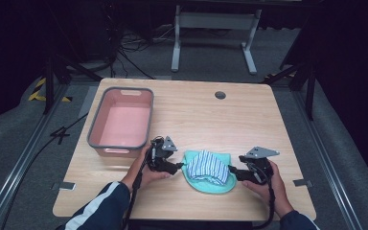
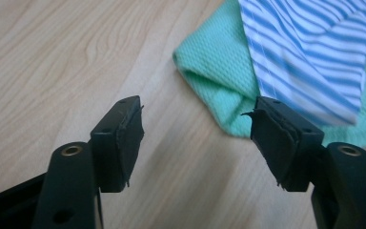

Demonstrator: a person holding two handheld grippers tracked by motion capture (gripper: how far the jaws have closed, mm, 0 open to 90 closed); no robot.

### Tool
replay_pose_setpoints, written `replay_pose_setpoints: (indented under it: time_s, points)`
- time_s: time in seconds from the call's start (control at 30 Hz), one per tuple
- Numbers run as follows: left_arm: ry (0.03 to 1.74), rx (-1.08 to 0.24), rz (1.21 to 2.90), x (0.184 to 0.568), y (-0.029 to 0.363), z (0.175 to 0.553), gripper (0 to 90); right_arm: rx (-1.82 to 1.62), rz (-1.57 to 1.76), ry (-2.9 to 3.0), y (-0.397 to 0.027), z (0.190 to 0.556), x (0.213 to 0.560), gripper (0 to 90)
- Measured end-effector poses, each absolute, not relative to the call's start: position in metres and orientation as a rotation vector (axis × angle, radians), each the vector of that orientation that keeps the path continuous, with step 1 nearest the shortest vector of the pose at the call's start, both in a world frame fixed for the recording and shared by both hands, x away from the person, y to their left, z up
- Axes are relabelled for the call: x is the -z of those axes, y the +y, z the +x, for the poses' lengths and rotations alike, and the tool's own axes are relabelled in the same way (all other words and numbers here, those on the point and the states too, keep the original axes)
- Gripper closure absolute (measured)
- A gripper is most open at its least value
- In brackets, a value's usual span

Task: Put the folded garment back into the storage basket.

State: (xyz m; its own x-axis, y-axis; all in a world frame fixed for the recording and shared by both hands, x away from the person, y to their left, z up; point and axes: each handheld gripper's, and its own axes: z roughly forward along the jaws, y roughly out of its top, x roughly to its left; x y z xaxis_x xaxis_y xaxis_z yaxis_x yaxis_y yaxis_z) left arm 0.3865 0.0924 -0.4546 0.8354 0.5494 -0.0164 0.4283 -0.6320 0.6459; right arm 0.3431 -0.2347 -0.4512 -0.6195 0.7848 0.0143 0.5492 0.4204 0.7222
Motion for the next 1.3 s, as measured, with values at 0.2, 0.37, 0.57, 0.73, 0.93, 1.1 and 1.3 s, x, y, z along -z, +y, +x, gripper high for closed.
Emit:
replay_pose_setpoints:
  time_s: [0.2, 0.37, 0.57, 0.73, 0.93, 1.1, 1.3]
  points:
    - [0.718, -0.222, 2.332, 0.459, 0.081, 0.394, 36.4, -0.992, 1.133, 2.387, -0.222, 0.344, 0.457, 45.2]
    - [0.694, -0.190, 2.356, 0.467, 0.068, 0.393, 34.3, -0.992, 1.160, 2.403, -0.220, 0.343, 0.463, 41.6]
    - [0.690, -0.210, 2.371, 0.474, 0.062, 0.390, 28.0, -0.956, 1.173, 2.401, -0.218, 0.346, 0.474, 30.8]
    - [0.708, -0.226, 2.354, 0.476, 0.059, 0.387, 24.2, -0.981, 1.181, 2.407, -0.220, 0.348, 0.476, 31.3]
    - [0.671, -0.215, 2.360, 0.475, 0.060, 0.387, 26.3, -0.998, 1.140, 2.462, -0.216, 0.346, 0.473, 55.2]
    - [0.596, -0.196, 2.369, 0.473, 0.061, 0.386, 47.6, -1.013, 1.125, 2.480, -0.215, 0.346, 0.472, 67.5]
    - [0.557, -0.173, 2.345, 0.474, 0.061, 0.383, 75.6, -1.042, 1.118, 2.504, -0.216, 0.346, 0.472, 75.9]
